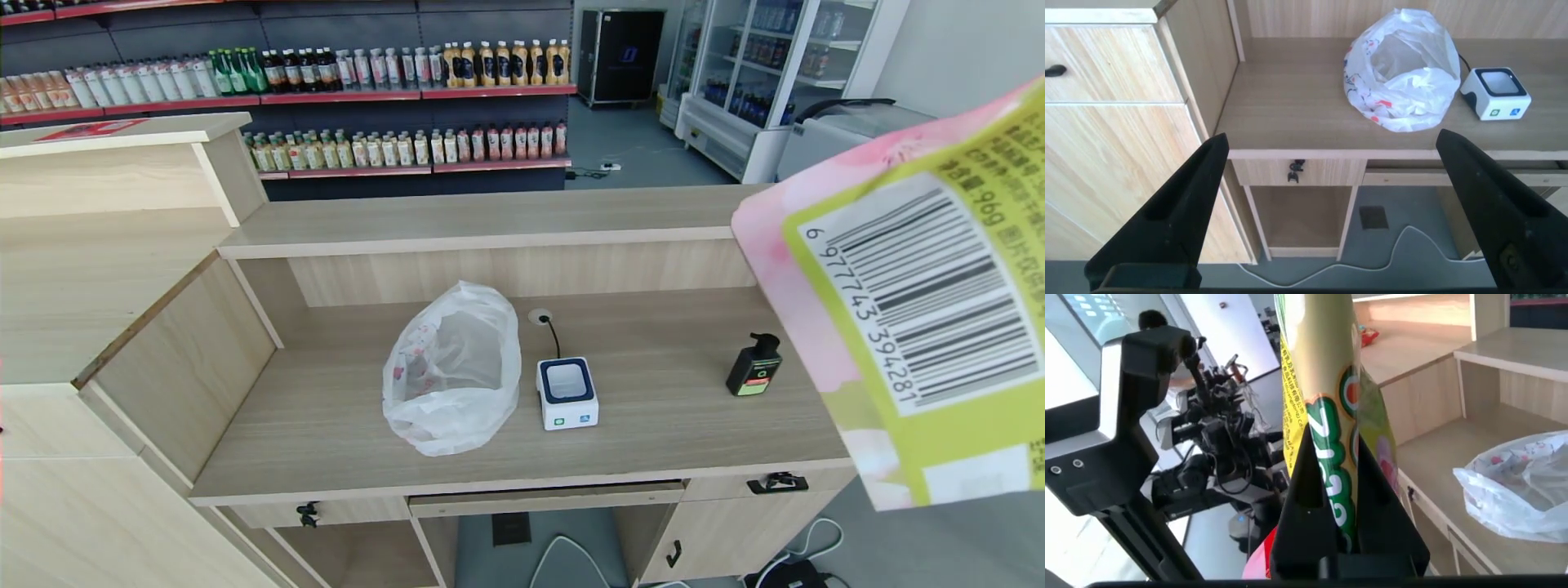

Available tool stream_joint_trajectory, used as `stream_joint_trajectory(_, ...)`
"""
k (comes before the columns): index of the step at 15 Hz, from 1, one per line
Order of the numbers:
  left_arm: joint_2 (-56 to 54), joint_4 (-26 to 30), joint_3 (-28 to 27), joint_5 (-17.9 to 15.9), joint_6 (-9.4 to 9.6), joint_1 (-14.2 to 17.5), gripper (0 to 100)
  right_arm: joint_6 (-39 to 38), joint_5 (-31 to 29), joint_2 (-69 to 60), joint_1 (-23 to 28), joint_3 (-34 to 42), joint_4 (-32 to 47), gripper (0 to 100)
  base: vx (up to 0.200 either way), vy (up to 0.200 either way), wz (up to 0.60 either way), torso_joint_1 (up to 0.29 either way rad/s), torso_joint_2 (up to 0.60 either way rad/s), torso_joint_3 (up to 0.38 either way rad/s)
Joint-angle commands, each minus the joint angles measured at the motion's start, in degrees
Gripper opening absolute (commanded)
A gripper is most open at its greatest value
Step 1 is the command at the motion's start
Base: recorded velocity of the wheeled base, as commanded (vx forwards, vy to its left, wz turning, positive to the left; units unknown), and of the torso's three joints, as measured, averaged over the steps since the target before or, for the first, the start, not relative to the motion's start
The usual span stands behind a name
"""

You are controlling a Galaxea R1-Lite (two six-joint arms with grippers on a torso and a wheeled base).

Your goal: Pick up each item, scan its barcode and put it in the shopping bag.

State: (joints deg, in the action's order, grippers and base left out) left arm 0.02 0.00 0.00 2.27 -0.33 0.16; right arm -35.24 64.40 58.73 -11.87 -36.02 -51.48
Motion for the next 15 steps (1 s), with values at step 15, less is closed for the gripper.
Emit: stream_joint_trajectory(15,-0.02,0.00,0.00,0.02,-0.02,0.02,100,58.53,-18.61,2.88,24.97,-5.90,46.82,0,0.000,0.000,0.00,0.000,0.00,0.000)
